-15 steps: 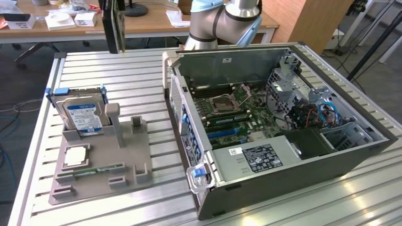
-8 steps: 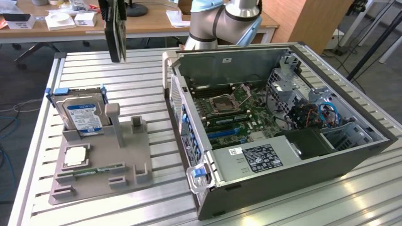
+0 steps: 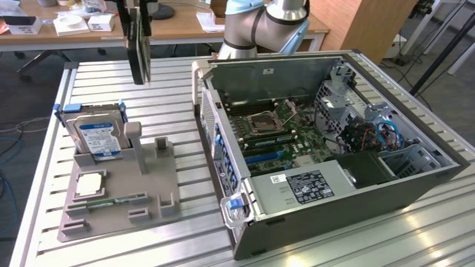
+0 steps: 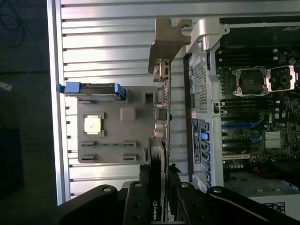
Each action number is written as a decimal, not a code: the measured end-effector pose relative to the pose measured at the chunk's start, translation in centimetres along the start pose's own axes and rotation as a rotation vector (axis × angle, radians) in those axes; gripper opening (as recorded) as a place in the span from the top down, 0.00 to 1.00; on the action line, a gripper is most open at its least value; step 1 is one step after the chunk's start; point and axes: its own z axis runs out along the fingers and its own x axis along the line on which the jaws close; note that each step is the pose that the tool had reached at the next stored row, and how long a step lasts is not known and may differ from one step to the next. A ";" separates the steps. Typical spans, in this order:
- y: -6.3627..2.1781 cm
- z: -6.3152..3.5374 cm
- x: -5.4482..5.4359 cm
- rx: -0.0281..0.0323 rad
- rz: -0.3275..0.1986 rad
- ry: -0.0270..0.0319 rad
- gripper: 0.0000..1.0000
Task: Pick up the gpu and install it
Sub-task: 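Pick up the gpu and move the gpu toward the slot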
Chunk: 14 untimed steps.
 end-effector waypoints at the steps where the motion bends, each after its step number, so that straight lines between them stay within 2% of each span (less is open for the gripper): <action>1: -0.01 0.18 0.0 -0.0004 0.000 0.0000 0.74; 14: -0.17 2.54 0.0 -0.0083 0.000 0.0006 0.74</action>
